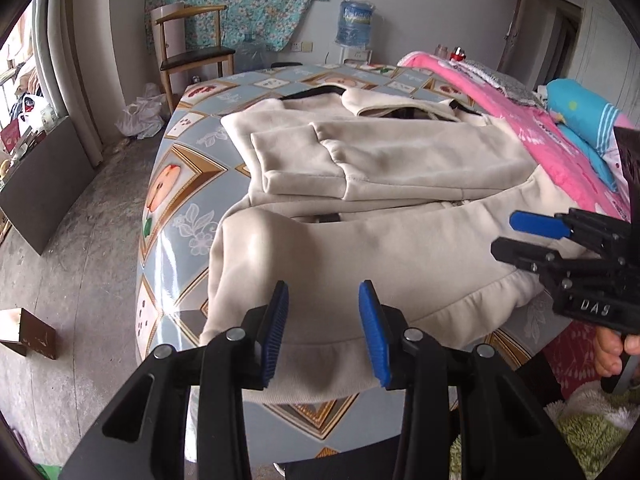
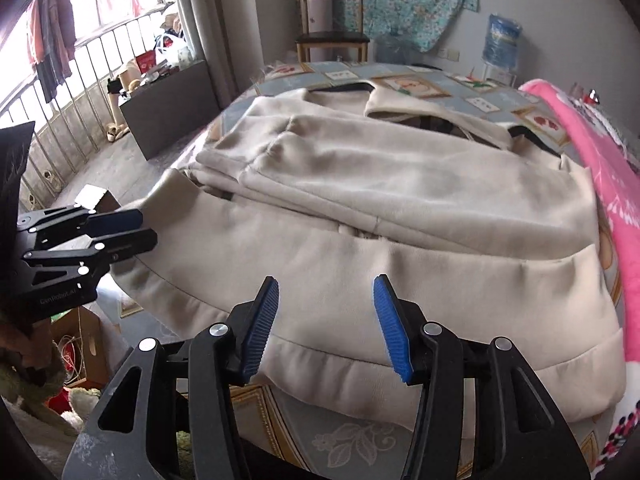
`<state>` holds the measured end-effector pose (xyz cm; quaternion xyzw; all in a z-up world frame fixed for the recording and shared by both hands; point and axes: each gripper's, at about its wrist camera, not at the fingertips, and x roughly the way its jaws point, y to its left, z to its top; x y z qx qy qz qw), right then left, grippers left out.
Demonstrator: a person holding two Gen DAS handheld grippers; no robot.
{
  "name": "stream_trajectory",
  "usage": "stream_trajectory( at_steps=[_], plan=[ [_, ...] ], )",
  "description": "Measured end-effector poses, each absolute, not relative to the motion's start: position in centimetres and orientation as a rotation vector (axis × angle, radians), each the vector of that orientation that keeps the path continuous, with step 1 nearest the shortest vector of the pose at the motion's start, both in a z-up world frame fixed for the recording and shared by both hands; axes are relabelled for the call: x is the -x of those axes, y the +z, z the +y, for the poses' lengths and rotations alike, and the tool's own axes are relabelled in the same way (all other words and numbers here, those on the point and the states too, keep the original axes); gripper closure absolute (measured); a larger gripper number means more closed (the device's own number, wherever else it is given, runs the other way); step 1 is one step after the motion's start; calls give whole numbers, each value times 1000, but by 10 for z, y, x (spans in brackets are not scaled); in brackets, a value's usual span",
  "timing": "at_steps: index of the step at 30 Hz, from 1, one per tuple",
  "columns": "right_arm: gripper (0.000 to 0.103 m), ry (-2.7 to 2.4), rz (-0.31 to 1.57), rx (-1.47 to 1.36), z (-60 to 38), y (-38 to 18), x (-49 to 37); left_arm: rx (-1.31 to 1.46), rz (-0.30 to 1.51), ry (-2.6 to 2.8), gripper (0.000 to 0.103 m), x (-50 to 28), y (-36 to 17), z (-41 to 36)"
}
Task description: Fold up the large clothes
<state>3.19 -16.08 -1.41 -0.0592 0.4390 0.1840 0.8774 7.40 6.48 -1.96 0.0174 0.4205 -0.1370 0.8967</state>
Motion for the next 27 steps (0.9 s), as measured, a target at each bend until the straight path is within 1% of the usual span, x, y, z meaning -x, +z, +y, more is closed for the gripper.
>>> stream_trajectory(
  at_steps=[4, 9, 18, 23, 27],
  plan=[
    [54, 408, 919, 162, -146, -19, -32, -11, 863, -334, 67, -65, -18, 73],
    [54, 406, 1003, 112, -147, -43, -38, 14, 950, -338, 67, -70, -46, 79],
    [54, 398, 1028, 95, -148, -39, -38, 99, 844, -348, 67, -69, -20, 101],
    [53, 390, 1031, 107, -146, -40, -39, 92, 943, -325, 67, -91, -46, 110],
    [53, 385, 1035, 112, -146, -39, -40, 61, 929, -323, 67, -92, -40, 108]
  ],
)
